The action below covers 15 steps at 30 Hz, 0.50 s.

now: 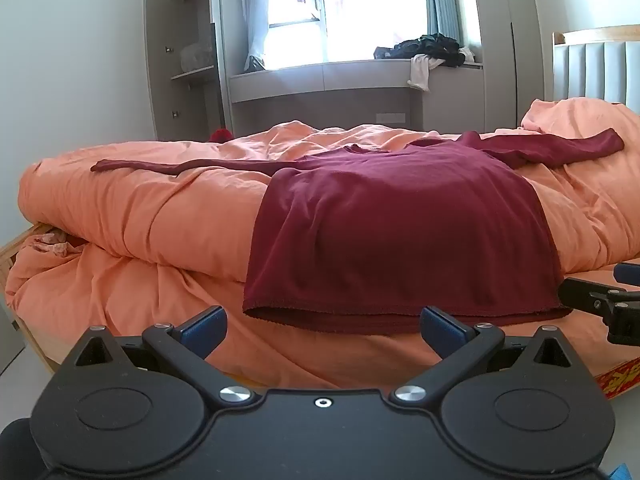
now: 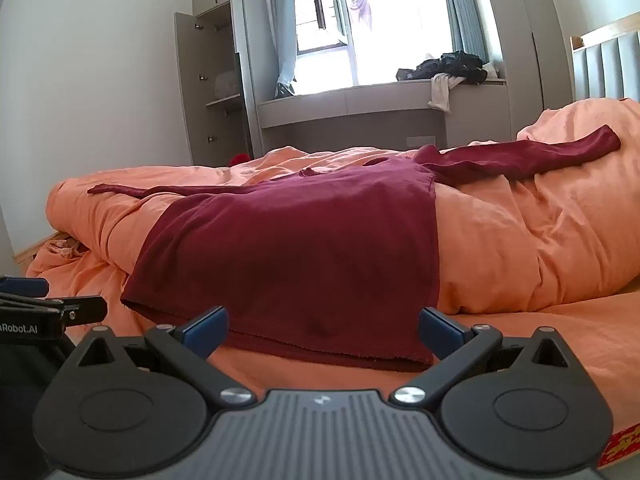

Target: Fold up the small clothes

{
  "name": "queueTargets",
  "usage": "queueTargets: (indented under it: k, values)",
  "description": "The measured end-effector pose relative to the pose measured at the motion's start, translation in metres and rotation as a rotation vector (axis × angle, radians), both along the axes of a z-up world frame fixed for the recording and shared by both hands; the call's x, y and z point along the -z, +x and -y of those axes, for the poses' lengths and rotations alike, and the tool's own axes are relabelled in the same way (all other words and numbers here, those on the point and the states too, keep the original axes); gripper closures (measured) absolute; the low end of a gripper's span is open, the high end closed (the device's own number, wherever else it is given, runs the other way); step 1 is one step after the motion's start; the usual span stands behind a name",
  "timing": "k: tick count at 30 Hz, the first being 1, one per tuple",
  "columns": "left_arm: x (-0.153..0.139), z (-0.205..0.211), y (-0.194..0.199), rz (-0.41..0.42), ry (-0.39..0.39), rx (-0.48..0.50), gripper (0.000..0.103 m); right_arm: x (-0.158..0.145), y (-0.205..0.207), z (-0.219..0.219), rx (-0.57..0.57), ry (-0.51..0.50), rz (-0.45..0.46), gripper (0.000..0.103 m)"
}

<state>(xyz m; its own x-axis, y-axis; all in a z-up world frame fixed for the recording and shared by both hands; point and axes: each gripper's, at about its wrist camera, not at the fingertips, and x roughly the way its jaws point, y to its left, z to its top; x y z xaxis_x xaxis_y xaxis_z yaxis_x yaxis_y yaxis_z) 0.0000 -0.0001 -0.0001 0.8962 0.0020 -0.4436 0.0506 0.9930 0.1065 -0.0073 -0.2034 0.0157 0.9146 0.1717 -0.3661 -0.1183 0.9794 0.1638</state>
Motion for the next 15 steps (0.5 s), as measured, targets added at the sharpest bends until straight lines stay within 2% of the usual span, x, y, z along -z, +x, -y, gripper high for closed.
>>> queueTargets:
  k: [15]
  values:
    - [0.0000, -0.0001, -0.0001, 0.006, -0.003, 0.000, 0.000, -0.0005, -0.0005, 0.0014, 0.001, -0.002, -0.003, 0.000]
